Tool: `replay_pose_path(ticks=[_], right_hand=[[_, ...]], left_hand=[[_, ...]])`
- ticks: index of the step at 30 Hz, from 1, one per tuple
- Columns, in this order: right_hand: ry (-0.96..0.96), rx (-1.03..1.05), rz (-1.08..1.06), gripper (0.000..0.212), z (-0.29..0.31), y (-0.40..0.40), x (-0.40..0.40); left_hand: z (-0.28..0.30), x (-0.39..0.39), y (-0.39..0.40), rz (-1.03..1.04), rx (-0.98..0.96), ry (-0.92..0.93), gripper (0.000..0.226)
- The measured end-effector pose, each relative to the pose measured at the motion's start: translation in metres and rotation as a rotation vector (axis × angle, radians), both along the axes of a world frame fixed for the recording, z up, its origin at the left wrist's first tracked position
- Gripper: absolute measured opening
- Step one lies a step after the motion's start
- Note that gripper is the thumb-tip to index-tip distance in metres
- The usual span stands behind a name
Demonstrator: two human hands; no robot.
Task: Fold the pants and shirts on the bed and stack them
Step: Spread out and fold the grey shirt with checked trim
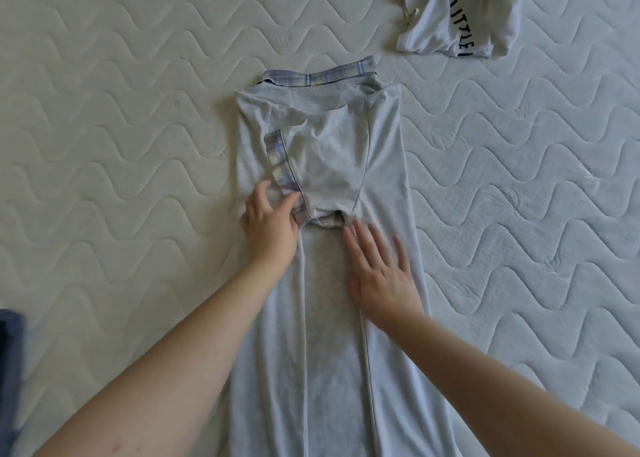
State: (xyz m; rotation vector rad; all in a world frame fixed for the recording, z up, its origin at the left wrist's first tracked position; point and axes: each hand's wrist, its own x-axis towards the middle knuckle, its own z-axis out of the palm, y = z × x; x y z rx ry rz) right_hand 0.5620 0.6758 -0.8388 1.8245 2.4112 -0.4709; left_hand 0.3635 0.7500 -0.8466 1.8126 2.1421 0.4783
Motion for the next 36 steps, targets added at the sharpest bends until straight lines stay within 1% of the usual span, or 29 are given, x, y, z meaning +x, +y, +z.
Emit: replay_pose_path(ticks=[2,4,6,8,10,12,15,18,20,22,24,27,29,31,33,36], right_hand=[[0.01,-0.064,0.003,0.064,-0.007,-0.015,0.003],[0.023,-0.064,-0.012,0.064,-0.011,-0.029,0.006],[0.026,-0.019,-0.01,0.065,-0.009,-0.045,0.007],[0.042,-0.014,-0.019,0.065,-0.006,-0.068,0.008],[0.052,-0.062,-0.004,0.067,-0.004,-0.095,0.008],[0.067,-0.104,0.021,0.069,-0.003,-0.119,0.006],[0.144,-0.13,0.031,0.067,-0.003,-0.154,0.001],[0.218,-0.17,0.065,0.063,-0.003,-0.189,-0.003],[0.251,-0.129,0.076,0.063,0.0,-0.211,-0.002],[0.242,-0.059,0.047,0.065,0.004,-0.234,0.002],[0.199,-0.041,-0.014,0.066,0.01,-0.258,0.007],[0.104,-0.021,-0.13,0.066,0.018,-0.288,0.016],[0.061,0.031,-0.197,0.051,0.023,-0.298,0.019],[0.055,0.047,-0.222,0.034,0.029,-0.3,0.022],[0.046,0.051,-0.192,0.027,0.032,-0.3,0.026],[0.052,0.095,-0.128,0.022,0.029,-0.3,0.026]], left_hand=[[-0.011,0.0,-0.015,-0.128,-0.104,0.205,0.059],[-0.018,-0.005,-0.03,-0.181,-0.085,0.302,0.061],[-0.019,-0.007,-0.046,-0.162,-0.006,0.306,0.058],[-0.02,-0.005,-0.071,-0.247,0.034,0.293,0.058],[-0.025,-0.001,-0.104,-0.379,0.033,0.29,0.059],[-0.027,0.004,-0.143,-0.428,-0.018,0.312,0.06],[-0.028,0.011,-0.199,-0.402,-0.064,0.334,0.061],[-0.026,0.017,-0.246,-0.398,-0.088,0.318,0.061],[-0.022,0.021,-0.277,-0.407,-0.133,0.301,0.061],[-0.016,0.024,-0.305,-0.419,-0.166,0.29,0.062],[-0.008,0.026,-0.329,-0.422,-0.169,0.265,0.063],[0.004,0.026,-0.364,-0.358,-0.176,0.234,0.061],[0.018,0.026,-0.382,-0.239,-0.223,0.24,0.05],[0.031,0.029,-0.391,-0.158,-0.283,0.251,0.03],[0.04,0.031,-0.393,-0.156,-0.323,0.258,0.018],[0.042,0.031,-0.387,-0.163,-0.26,0.231,0.011]])
